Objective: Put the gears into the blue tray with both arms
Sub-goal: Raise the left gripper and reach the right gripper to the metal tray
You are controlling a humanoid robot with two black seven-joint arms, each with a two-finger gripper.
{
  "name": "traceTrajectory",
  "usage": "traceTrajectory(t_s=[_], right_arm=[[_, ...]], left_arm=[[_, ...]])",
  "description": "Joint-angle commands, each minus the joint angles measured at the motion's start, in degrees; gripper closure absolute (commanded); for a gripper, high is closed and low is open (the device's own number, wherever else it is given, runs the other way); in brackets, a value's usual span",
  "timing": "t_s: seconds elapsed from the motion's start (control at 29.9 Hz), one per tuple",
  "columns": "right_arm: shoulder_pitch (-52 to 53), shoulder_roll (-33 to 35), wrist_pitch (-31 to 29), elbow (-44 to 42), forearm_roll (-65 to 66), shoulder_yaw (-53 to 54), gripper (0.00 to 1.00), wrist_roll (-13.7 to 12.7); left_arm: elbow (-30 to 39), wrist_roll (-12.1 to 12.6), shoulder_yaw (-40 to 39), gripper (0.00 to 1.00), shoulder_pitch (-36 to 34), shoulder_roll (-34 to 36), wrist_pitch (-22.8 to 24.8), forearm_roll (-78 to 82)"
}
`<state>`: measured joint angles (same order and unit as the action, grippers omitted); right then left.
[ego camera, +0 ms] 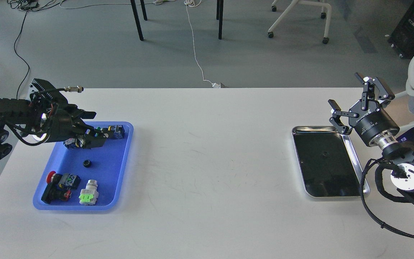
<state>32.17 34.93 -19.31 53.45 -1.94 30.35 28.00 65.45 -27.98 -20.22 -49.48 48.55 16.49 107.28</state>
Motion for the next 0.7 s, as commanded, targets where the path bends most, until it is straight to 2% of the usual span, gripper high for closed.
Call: traceTrajectory(t_s=[0.0, 0.17, 0.27, 0.37, 0.47, 0.57, 0.67], right_arm=[[0.0, 0.14, -0.11, 0.16, 0.0, -0.12, 0.01, 0.0], [-0.09, 1.46, -0.29, 0.51, 0.18, -0.29, 0.01, 0.0], [-0.09, 2.51, -0.38, 0.69, 0.88, -0.56, 0.01, 0.0], [0.08, 4.18, -0.47, 1.04, 2.63, -1.52, 0.01, 0.0], [1.22, 5.76, -0.47, 0.87, 12.18, -4.5, 0.01, 0.0], [4.64, 7.52, -0.47, 0.95, 27.55, -7.93, 0.01, 0.0], [9.3, 9.71, -0.47, 0.87, 42.5, -12.49, 0.01, 0.0]], left_arm=[[1.78, -0.02, -2.09, 0.05, 0.25, -1.7, -0.14, -20.73], [3.02, -0.02, -4.2, 0.02, 5.25, -5.21, -0.14, -54.74], [2.93, -0.02, -11.91, 0.02, 11.39, -9.25, -0.14, -66.91], [2.84, -0.02, -22.81, 0.02, 19.74, -14.17, -0.14, -69.83], [2.49, -0.02, -29.41, 0.02, 25.2, -18.83, -0.23, -70.1], [2.49, -0.02, -31.8, 0.02, 27.59, -21.82, -1.98, -70.45], [2.41, -0.02, -32.51, 0.02, 28.12, -23.76, -6.98, -70.45]])
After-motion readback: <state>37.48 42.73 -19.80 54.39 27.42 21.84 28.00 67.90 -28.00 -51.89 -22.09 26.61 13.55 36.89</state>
